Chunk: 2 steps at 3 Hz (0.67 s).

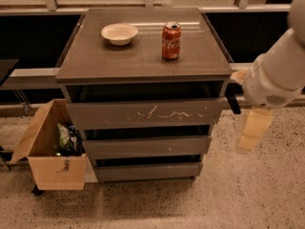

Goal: Open bottom drawer

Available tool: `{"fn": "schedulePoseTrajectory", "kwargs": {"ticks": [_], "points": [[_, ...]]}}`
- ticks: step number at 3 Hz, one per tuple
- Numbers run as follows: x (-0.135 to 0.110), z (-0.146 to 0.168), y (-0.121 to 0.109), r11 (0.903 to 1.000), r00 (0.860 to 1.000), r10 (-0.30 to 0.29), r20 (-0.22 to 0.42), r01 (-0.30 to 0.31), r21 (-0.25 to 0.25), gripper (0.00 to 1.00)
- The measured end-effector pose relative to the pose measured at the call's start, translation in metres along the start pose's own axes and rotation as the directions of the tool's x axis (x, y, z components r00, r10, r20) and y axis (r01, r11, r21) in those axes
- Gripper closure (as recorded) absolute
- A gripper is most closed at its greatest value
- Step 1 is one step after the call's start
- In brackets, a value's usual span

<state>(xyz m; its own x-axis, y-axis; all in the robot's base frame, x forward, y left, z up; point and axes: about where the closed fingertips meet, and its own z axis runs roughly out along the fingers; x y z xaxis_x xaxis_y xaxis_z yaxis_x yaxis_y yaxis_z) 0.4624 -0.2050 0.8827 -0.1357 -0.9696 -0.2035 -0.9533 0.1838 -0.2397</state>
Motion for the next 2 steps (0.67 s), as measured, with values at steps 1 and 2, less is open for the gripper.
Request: {"fn": "schedulePoseTrajectory", "kwargs": {"ticks": [1, 2], "points": [[-0.009, 0.085, -0.003, 0.9960, 0.995, -0.078, 0.061, 0.080, -0.039, 0.00], [-0.029, 0.172, -0.002, 0.9808, 0.977, -0.144, 0.158, 0.162, -0.108, 0.00]]}}
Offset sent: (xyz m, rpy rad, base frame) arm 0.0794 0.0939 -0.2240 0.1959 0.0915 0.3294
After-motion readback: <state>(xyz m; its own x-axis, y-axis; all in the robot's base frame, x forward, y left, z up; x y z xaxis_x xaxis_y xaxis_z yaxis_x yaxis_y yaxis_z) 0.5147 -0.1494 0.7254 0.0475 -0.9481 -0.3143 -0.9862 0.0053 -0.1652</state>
